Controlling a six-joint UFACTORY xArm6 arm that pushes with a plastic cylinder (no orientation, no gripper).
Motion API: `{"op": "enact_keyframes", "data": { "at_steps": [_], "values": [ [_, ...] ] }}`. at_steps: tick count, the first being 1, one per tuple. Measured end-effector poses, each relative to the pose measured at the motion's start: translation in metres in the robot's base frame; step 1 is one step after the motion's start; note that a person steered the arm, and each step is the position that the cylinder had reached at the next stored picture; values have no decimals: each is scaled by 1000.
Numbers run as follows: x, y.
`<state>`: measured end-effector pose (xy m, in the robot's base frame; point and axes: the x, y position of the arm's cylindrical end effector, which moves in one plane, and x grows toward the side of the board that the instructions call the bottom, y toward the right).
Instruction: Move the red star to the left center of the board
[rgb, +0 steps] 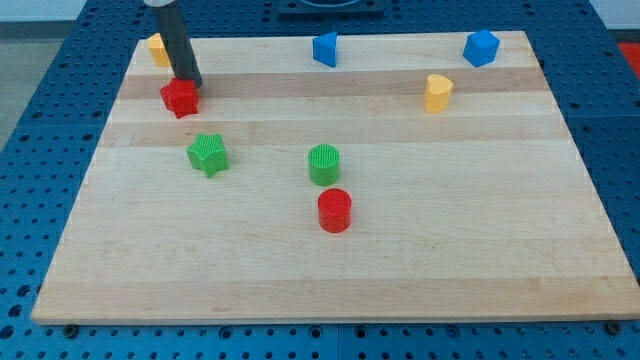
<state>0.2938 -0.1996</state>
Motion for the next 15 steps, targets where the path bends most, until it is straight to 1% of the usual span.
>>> {"op": "enact_keyframes", "data": {
  "at_steps": [2,5,9,12,15],
  "values": [
    [11,0],
    [14,4],
    [44,2],
    [48,3],
    [72,5]
  ]
}}
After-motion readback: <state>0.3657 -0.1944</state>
